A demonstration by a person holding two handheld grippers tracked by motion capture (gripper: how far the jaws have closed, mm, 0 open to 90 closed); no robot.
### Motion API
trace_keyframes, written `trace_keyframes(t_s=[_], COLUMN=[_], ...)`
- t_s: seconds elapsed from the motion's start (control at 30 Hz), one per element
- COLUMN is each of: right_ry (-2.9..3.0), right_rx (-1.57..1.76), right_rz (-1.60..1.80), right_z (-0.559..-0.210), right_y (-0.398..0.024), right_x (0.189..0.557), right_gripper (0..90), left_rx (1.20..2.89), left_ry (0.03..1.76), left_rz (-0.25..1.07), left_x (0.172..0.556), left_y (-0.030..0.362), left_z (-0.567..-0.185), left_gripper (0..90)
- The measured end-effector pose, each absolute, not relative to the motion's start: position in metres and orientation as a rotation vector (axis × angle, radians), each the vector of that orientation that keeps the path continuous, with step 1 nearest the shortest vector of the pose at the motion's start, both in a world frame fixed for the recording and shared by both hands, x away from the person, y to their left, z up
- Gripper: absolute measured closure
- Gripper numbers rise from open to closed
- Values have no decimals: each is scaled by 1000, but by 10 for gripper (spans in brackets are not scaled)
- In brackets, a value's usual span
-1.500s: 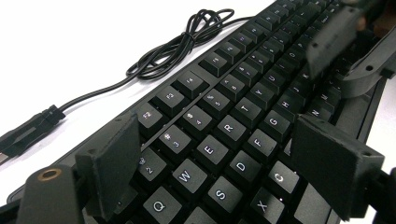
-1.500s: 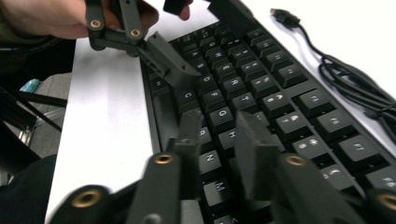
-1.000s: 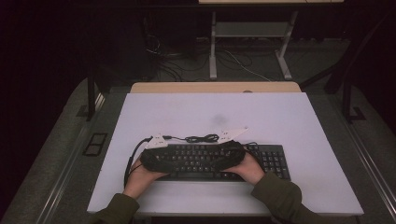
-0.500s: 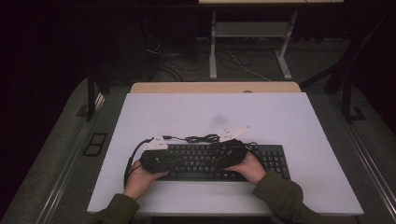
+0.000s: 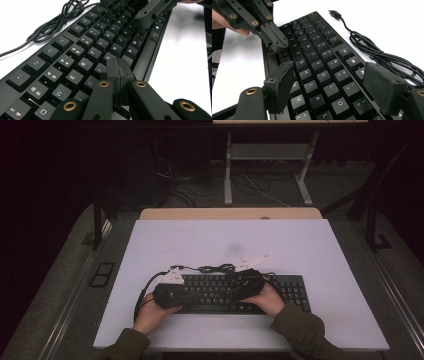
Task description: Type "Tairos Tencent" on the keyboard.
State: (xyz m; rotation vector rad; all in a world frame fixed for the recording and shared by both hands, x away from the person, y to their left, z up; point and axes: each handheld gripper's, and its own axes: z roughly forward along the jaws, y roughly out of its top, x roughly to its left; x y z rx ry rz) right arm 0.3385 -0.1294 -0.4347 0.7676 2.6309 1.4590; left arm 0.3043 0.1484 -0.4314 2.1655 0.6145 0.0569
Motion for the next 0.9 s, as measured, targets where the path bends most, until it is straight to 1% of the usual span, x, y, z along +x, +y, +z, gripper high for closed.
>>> trace_keyframes(t_s=[0.9], right_ry=[2628], right_rx=[769], right_rz=[1457], right_z=[-434], right_y=[-130], right_x=[339], right_gripper=[236], left_rx=[2193], left_ry=[620], left_rz=[30], left_x=[306], left_y=[148], left_z=[-438], left_gripper=[892])
